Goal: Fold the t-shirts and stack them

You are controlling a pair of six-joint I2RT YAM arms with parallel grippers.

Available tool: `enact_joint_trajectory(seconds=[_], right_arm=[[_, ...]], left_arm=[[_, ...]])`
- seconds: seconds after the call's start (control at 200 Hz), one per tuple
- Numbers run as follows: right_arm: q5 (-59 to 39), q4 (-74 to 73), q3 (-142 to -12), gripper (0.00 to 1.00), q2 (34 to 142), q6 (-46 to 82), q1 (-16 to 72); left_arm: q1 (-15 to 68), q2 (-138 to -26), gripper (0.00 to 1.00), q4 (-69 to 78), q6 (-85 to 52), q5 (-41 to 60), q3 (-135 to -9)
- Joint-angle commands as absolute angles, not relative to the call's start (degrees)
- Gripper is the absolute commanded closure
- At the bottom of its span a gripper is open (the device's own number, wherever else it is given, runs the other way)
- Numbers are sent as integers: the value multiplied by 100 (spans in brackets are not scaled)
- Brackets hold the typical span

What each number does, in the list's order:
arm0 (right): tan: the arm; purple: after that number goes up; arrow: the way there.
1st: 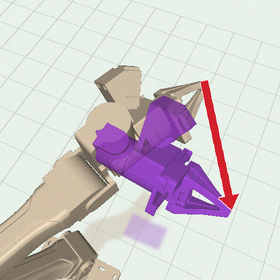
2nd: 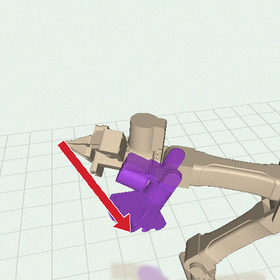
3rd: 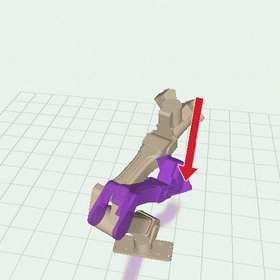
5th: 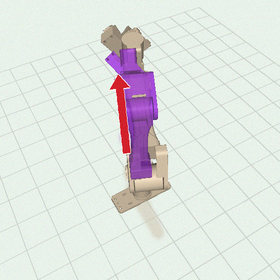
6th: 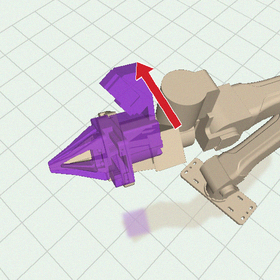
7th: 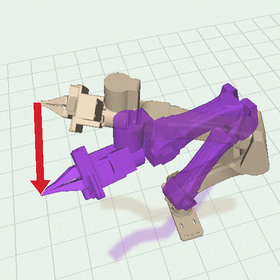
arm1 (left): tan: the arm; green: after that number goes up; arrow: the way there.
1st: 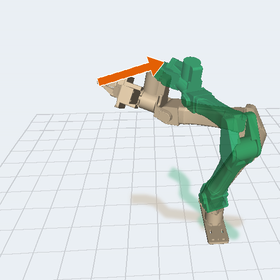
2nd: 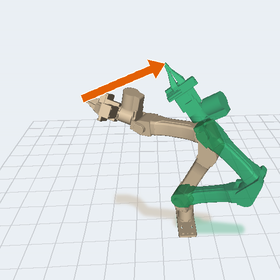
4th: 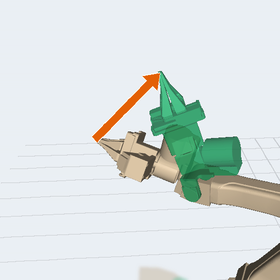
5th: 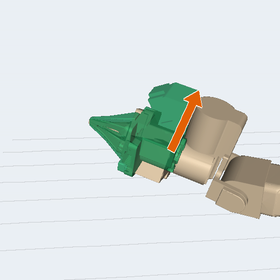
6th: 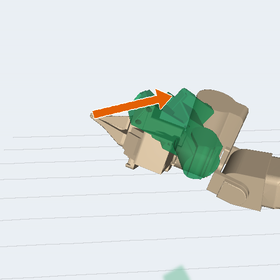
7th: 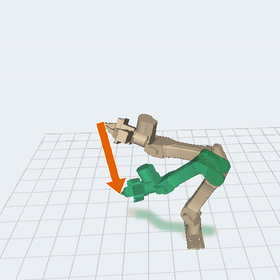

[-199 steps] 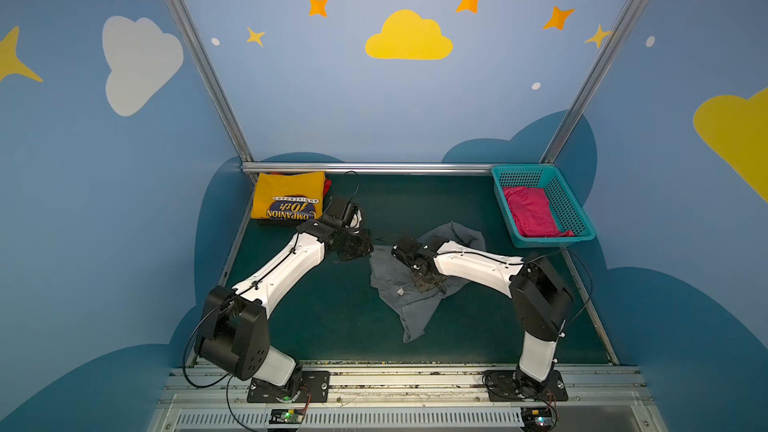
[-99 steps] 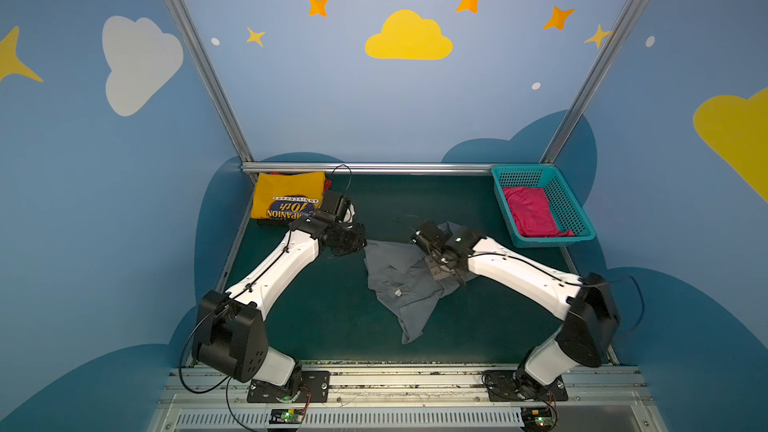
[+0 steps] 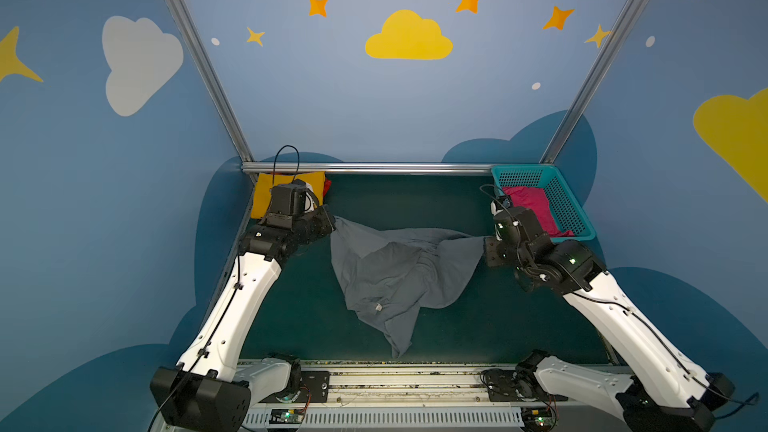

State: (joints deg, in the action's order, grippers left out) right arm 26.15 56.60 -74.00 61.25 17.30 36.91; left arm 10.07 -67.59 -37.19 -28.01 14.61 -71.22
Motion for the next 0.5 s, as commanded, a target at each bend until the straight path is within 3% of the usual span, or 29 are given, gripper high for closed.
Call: enact_joint_trajectory(seconds=[0.0, 0.215, 0.386, 0.496], right_arm=[[2417, 5796, -7124, 100, 5908, 1742, 3554], [1986, 5697, -6662, 100, 5852, 1942, 3463], [1706, 5543, -6419, 100, 5940, 2013, 3402], [1564, 5444, -6335, 100, 6033, 2048, 3384]], left_arm=[[958, -6688, 95, -3885, -2891, 1560, -6855], [967, -6909, 94, -3534, -3251, 2672, -5900], [1067, -7043, 92, -3107, -3598, 3011, -5164], [1570, -7100, 90, -2851, -3865, 2976, -4934]])
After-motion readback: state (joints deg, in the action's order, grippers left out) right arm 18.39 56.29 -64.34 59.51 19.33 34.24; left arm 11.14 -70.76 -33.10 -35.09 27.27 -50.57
